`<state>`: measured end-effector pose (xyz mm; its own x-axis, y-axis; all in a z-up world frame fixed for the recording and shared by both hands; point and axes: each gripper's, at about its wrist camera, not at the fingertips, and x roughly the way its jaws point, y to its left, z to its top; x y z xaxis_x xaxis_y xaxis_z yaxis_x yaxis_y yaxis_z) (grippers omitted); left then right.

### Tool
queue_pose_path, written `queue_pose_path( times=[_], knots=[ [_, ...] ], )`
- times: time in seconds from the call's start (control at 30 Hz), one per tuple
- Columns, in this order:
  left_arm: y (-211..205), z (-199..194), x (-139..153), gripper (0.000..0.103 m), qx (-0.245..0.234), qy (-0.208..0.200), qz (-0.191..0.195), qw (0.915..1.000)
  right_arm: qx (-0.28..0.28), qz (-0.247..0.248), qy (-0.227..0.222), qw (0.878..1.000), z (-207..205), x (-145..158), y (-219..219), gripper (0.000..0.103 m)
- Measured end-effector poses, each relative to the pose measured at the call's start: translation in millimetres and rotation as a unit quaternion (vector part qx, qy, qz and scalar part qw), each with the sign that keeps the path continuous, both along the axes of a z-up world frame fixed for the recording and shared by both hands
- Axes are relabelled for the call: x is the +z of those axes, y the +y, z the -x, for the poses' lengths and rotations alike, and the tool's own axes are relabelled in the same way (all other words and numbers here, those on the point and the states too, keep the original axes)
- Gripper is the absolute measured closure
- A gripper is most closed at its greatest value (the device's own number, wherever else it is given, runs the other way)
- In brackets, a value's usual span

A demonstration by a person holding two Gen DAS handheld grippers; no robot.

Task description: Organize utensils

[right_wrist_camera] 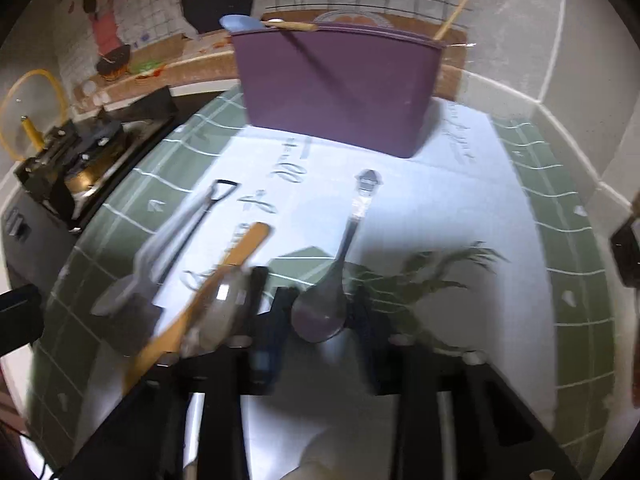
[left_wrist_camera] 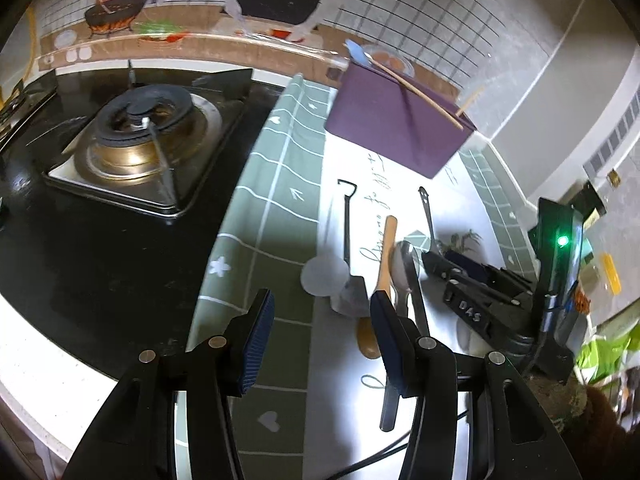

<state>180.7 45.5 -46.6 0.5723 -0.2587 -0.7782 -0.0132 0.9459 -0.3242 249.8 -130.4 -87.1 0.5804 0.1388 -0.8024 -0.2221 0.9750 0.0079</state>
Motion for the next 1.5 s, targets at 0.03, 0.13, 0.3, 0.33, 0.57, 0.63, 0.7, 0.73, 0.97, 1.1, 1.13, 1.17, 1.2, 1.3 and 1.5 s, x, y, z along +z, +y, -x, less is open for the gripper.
queue_pose_path(
  times=[0.03,0.13,0.3,0.33,0.57,0.63,0.7,0.73,0.97,1.1,1.13,1.17,1.2,1.3,1.5],
  knots=[
    [-1.6,-1.0,-1.0,0.052,-0.003,0.0,-0.002,1.0,0.0,-0.011,0.005,1.0,1.3,1.0,-6.7,0.076],
    [-7.7,-5.8,-6.7,0.052,-0.008,0.003,-0.012,0.9999,-0.004,-0.025,0.0,1.0,9.2,9.7,-24.0,0.076],
    [-12.3,-14.3,-17.4,0.052,-0.006,0.019,-0.001,0.9998,0.002,-0.046,-0.037,0.998,26.9,47.3,-54.0,0.077],
    [-13.8,-14.8,-17.7,0.052,-0.01,0.019,0.002,0.9998,0.002,-0.048,-0.044,0.998,29.7,53.8,-58.5,0.077],
    [-54.3,-26.4,-8.2,0.052,-0.08,0.015,0.009,0.9966,0.005,-0.054,-0.079,0.995,41.2,87.6,-76.7,0.077],
    [-70.4,-36.8,-5.9,0.052,-0.098,0.017,-0.003,0.995,0.003,-0.057,-0.078,0.995,40.7,88.1,-81.6,0.077],
    [-85.6,-50.7,-7.8,0.052,-0.107,0.019,-0.03,0.9936,0.0,-0.06,-0.08,0.995,41.8,88.6,-86.0,0.077],
    [-92.0,-57.3,-10.9,0.052,-0.107,0.023,-0.045,0.9929,-0.002,-0.06,-0.08,0.995,41.7,88.6,-87.7,0.077],
    [-117.1,-77.1,-26.2,0.052,-0.101,0.049,-0.106,0.988,-0.002,-0.057,-0.087,0.995,41.3,86.1,-97.5,0.077],
    [-119.0,-85.6,-33.9,0.058,-0.091,0.06,-0.124,0.9862,-0.004,-0.06,-0.089,0.994,41.0,86.5,-100.3,0.077],
    [-118.7,-86.6,-34.3,0.062,-0.088,0.056,-0.128,0.9863,-0.004,-0.06,-0.09,0.994,41.1,86.9,-100.9,0.077],
    [-118.5,-86.8,-34.9,0.066,-0.087,0.056,-0.128,0.9863,-0.004,-0.06,-0.091,0.994,41.1,87.4,-101.0,0.077],
    [-118.1,-85.6,-34.6,0.067,-0.087,0.052,-0.13,0.9863,-0.003,-0.059,-0.092,0.994,41.2,88.1,-100.8,0.077],
    [-113.5,-80.4,-32.2,0.071,-0.102,0.043,-0.105,0.9882,0.001,-0.055,-0.096,0.994,43.0,93.1,-100.8,0.077],
    [-91.4,-54.6,2.9,0.071,-0.111,-0.01,-0.048,0.9926,0.017,-0.085,-0.088,0.992,50.1,107.6,-104.4,0.077]
  ],
)
